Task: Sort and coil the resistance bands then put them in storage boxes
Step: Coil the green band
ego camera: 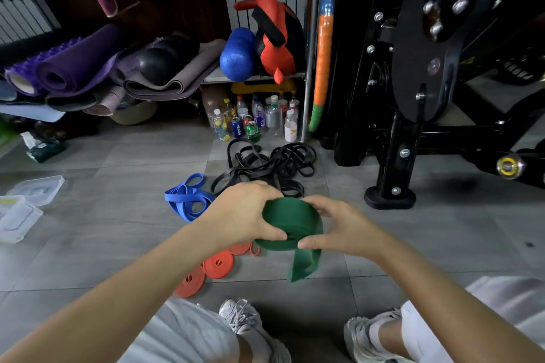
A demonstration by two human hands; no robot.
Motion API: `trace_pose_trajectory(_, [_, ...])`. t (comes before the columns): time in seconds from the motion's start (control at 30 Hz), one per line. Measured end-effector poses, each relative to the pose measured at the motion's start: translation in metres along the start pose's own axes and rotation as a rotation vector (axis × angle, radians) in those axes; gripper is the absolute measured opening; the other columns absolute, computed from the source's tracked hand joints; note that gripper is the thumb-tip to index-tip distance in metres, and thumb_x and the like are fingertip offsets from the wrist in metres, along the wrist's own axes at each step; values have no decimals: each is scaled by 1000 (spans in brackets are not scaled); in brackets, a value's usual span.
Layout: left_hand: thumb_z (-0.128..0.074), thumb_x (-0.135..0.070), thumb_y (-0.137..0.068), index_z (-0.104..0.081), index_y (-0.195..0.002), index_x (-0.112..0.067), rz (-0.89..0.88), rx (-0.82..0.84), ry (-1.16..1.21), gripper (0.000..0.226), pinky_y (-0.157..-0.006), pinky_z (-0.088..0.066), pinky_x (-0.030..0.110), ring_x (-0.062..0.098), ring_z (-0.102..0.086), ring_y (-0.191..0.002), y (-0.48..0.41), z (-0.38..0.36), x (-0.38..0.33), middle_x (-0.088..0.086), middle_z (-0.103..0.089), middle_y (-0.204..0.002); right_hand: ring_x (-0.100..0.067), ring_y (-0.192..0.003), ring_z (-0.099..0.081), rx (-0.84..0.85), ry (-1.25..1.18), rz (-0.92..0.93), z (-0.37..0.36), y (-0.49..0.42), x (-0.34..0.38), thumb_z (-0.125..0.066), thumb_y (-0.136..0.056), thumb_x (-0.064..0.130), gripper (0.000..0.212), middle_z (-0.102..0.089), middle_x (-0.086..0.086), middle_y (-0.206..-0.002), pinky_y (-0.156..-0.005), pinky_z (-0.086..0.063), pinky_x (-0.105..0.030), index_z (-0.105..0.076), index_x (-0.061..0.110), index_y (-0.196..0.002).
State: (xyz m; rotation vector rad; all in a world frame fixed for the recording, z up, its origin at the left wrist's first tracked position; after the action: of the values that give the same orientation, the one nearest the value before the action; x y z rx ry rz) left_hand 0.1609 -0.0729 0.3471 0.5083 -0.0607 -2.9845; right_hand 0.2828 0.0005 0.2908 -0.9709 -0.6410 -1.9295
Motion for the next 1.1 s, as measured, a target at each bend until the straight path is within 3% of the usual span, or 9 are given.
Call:
trace_pose_trajectory(0.13, [-83, -34, -62, -68, -103, -29, 91, -67, 336, 44, -85, -50, 29, 4, -60, -90, 5, 7, 10, -14, -65, -96, 1, -109, -58, -48, -104, 4, 8, -2, -2, -84, -58, 43, 61, -66, 15, -111, -101, -44, -28, -56, 43, -112])
trace_pose_trajectory(0.3, [-87, -20, -63, -69, -106, -24, 148, -109, 624, 47, -90, -52, 36, 5, -65, -94, 9, 5, 22, -10, -71, -100, 10, -91, -61, -123, -153, 12, 21, -3, 10, -84, -51, 48, 54, -67, 28, -96, -74, -43, -2, -59, 47, -99])
trace_pose_trajectory(0.47, [-87, -15, -60, -70, -99, -35, 87, -134, 890, 47, -90, -52, 31, 10, -65, -102, 17, 4, 28, -7, -72, -105, 4, -98, -62, -68, -270, 52, 14, 4, 7, -82, -56, 34, 54, -69, 22, -102, -86, -43, -8, -60, 38, -106])
trace_pose_trajectory(0.57, [-78, -12, -61, -70, -105, -24, 118, -158, 1210, 46, -78, -56, 31, 25, -67, -100, 23, -6, 32, 6, -71, -106, -8, -102, -65, -82, -451, 82, 8, 9, 0, -79, -61, 18, 50, -72, 10, -104, -89, -49, -19, -62, 23, -108])
trace_pose_trajectory(0.7, [-74, 0, -72, -57, -119, -5, 228, -67, 1479, 50, -89, -43, 58, 41, -62, -98, 28, -37, 29, 20, -66, -112, -18, -99, -68, -108, -605, 85, 7, 10, 2, -78, -67, 4, 45, -72, -2, -104, -81, -52, -22, -64, 15, -109])
trace_pose_trajectory(0.8, [-76, -4, -71, -56, -115, -10, 260, -1, 1324, 49, -94, -42, 54, 35, -62, -102, 29, -35, 30, 16, -63, -116, -12, -92, -70, -109, -505, 54, 10, 10, 6, -78, -69, -3, 44, -74, 5, -98, -76, -53, -18, -66, 23, -103])
trace_pose_trajectory(0.97, [-84, -41, -57, -47, -124, -37, 58, 53, 406, 77, -97, -43, 25, 2, -52, -113, 14, -4, 7, -17, -53, -124, -12, -79, -69, -35, -91, 20, 8, 4, 25, -82, -67, 14, 32, -73, 3, -88, -72, -57, -37, -69, 22, -95])
trace_pose_trajectory(1.03, [-77, -50, -56, -51, -118, -36, 25, 89, 104, 69, -89, -47, 30, 7, -55, -102, 6, -1, -1, -16, -59, -111, -13, -79, -68, -12, 3, 12, 5, 1, 30, -81, -67, 20, 32, -72, 1, -88, -75, -55, -43, -69, 19, -97])
trace_pose_trajectory(1.1, [-78, -50, -57, -57, -109, -31, 30, 45, 38, 59, -82, -49, 35, 10, -58, -93, 1, 7, -2, -13, -64, -99, -9, -81, -67, -24, -2, 9, 6, -1, 31, -81, -67, 21, 34, -72, 4, -89, -77, -55, -38, -68, 23, -98])
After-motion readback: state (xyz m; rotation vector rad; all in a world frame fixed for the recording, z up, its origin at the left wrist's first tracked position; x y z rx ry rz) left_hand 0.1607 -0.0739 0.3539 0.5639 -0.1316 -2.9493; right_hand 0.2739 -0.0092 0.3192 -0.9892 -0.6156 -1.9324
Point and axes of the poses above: each hand's wrist, its own y-axis away from the middle knuckle, its own z-axis out of the back of the hand, x = y × z, the point moved 7 cm from there along -y, towards the middle knuckle
